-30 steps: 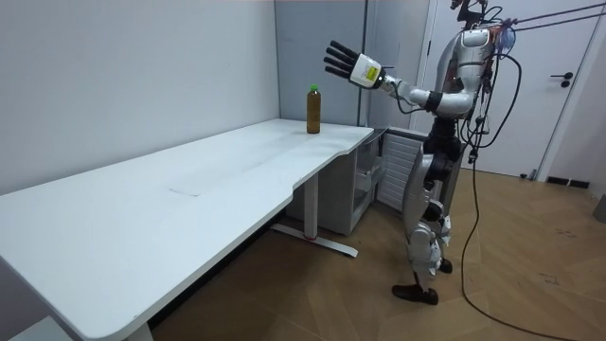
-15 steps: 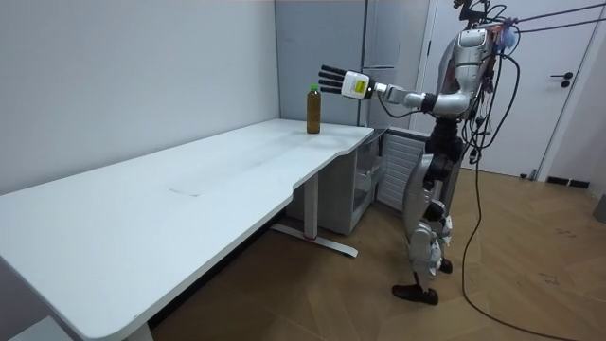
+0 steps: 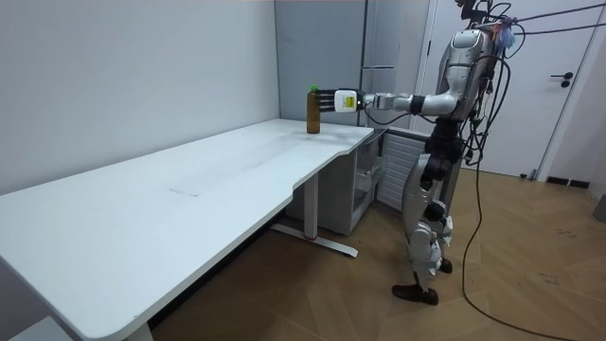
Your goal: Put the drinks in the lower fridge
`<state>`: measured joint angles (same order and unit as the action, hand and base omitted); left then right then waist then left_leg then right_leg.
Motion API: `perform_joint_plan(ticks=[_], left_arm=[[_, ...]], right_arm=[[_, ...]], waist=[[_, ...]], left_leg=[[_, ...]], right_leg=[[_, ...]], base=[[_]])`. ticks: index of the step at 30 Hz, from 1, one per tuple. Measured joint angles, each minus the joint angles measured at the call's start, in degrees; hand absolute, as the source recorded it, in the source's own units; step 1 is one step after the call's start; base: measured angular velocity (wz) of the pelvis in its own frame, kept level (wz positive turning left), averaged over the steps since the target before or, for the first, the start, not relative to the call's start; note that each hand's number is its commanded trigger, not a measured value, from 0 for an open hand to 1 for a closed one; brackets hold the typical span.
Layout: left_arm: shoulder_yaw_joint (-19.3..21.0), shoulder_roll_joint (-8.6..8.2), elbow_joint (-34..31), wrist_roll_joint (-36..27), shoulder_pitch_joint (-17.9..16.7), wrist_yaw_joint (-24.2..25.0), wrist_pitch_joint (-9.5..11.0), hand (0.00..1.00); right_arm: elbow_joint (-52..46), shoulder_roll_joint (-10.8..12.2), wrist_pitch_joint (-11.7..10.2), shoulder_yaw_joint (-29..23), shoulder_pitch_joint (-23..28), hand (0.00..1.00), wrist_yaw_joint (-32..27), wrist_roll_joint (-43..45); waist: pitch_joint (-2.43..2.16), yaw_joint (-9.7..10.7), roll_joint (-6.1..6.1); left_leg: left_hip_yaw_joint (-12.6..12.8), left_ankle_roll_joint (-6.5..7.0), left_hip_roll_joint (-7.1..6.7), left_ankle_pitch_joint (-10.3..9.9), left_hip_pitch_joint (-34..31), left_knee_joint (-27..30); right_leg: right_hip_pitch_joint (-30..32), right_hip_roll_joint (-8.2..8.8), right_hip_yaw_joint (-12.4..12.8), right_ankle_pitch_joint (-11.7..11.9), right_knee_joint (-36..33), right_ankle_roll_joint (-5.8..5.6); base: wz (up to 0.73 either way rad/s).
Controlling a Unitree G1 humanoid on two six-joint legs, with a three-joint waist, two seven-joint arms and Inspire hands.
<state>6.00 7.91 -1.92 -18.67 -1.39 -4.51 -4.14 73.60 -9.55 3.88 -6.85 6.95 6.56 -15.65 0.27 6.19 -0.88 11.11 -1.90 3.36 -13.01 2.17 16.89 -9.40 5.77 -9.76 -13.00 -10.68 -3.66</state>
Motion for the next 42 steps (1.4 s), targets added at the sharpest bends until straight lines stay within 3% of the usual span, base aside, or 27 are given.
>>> perform_joint_plan(ticks=[4,6,9,13,21,27,32,35,42], left_arm=[[0.15,0.06,3.95,-2.28,3.77,-0.41,-1.65,0.00],[0.79,0.27,4.52,-3.42,5.18,-0.46,-1.76,0.00],[0.87,1.94,9.79,-6.16,9.73,-0.82,-1.76,0.00],[1.32,2.37,13.25,-7.57,12.17,-0.93,-1.78,0.00],[4.84,4.78,15.49,-8.91,13.03,-1.66,-2.26,0.00],[5.30,6.02,18.13,-10.01,16.04,-3.82,-3.44,0.00],[6.29,8.68,22.29,-10.02,20.37,-3.82,-5.06,0.00],[6.95,9.02,23.40,-10.00,21.95,-3.78,-5.11,0.00],[7.31,9.43,24.56,-9.99,21.95,-3.79,-5.63,0.00]], right_arm=[[-2.35,-0.27,1.26,-0.86,1.69,0.00,-0.52,0.55],[-2.39,-0.30,1.39,-1.37,2.31,0.00,-0.62,1.29],[-2.28,-1.02,2.11,-1.85,2.98,0.00,-0.66,2.32],[-2.43,-1.46,2.55,-2.55,3.83,0.00,-1.33,3.58],[-1.51,-1.54,5.59,-3.59,4.69,0.00,-1.63,10.85],[-0.67,-1.42,8.26,-3.55,5.62,0.00,-1.20,14.43],[-0.93,-1.17,9.56,-3.59,5.73,0.00,0.42,16.32],[-1.02,-1.17,10.00,-3.59,5.80,0.00,0.53,16.54],[-1.47,-1.25,10.08,-3.64,6.08,0.00,0.61,16.54]], waist=[[-0.02,0.49,0.62],[0.04,1.25,0.94],[0.32,1.83,1.91],[0.28,2.16,2.81],[0.17,3.18,2.68],[0.16,3.17,2.56],[-0.14,3.32,3.03],[-0.32,3.34,3.29],[-0.28,3.88,3.29]], left_leg=[[0.01,0.04,0.07,-0.04,-0.01,-0.02],[-0.02,0.04,0.12,-0.04,0.06,0.02],[0.31,0.04,0.11,-0.04,1.05,-0.42],[1.08,0.04,0.12,-0.03,1.69,-1.33],[2.45,-0.07,0.20,0.04,2.59,-2.01],[3.35,-0.10,0.30,-0.01,2.99,-2.39],[4.51,-0.26,0.96,-0.15,2.46,-2.31],[4.88,-0.25,0.96,-0.15,2.60,-2.34],[5.38,-0.25,1.02,-0.15,3.13,-2.66]], right_leg=[[0.06,-0.13,0.38,0.25,-0.05,0.00],[-0.02,-0.18,0.41,0.31,-0.09,0.02],[-0.63,-0.19,1.00,0.35,-0.09,0.01],[-0.56,-0.21,1.80,0.35,-0.10,0.01],[0.31,-0.35,3.80,0.35,-0.24,0.01],[0.63,-0.44,4.97,0.36,-0.24,0.00],[1.55,-0.97,5.99,0.56,-1.10,0.29],[1.82,-0.97,6.47,0.57,-1.14,0.29],[2.20,-1.05,7.07,0.58,-1.35,0.30]], base=[[-0.03],[0.00],[-0.09],[-0.11],[-0.13],[-0.09],[-0.13],[-0.06],[-0.04]])
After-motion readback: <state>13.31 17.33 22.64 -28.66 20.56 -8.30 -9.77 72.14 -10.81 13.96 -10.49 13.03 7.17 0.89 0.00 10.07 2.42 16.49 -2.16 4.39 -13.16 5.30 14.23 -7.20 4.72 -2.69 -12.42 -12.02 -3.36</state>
